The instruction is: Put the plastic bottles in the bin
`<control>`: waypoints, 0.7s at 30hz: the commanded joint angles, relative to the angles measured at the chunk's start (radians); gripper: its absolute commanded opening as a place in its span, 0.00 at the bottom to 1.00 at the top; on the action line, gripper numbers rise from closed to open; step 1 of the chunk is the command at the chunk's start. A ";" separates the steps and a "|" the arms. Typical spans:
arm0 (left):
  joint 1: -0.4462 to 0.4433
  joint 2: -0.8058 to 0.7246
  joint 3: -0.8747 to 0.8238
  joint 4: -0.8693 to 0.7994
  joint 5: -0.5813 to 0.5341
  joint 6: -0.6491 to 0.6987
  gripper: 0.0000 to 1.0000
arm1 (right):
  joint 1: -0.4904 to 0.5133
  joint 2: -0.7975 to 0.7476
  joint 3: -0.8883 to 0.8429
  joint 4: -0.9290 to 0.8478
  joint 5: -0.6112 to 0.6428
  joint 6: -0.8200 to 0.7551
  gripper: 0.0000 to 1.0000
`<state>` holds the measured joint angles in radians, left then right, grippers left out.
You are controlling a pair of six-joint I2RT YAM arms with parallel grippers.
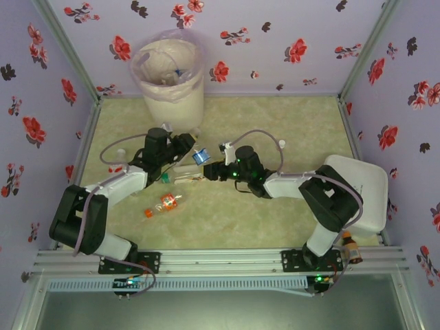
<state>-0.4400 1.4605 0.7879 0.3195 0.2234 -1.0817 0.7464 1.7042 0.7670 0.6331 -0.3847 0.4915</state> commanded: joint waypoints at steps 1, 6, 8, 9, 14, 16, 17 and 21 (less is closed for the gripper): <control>-0.013 -0.002 0.049 -0.030 0.022 0.018 0.20 | 0.011 0.022 0.041 0.041 -0.013 -0.017 0.14; -0.003 -0.009 0.134 -0.132 0.016 0.100 0.16 | 0.007 -0.004 0.051 -0.007 -0.018 -0.052 0.62; 0.006 -0.014 0.178 -0.176 0.016 0.136 0.15 | -0.001 -0.038 0.044 -0.048 0.021 -0.073 0.97; 0.013 -0.021 0.202 -0.205 0.019 0.152 0.14 | -0.007 -0.060 0.029 -0.057 0.048 -0.090 1.00; 0.026 -0.099 0.407 -0.391 0.021 0.299 0.14 | -0.080 -0.159 -0.046 -0.139 0.120 -0.136 1.00; 0.034 -0.123 0.525 -0.486 -0.001 0.380 0.12 | -0.105 -0.198 -0.073 -0.175 0.139 -0.149 1.00; 0.041 -0.127 0.573 -0.513 -0.006 0.406 0.09 | -0.113 -0.213 -0.083 -0.187 0.151 -0.155 1.00; 0.090 -0.083 0.806 -0.622 -0.037 0.502 0.00 | -0.128 -0.257 -0.101 -0.234 0.175 -0.182 1.00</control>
<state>-0.3840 1.3792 1.4784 -0.1810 0.2226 -0.7139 0.6189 1.4761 0.6811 0.4580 -0.2523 0.3595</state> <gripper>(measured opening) 0.314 0.995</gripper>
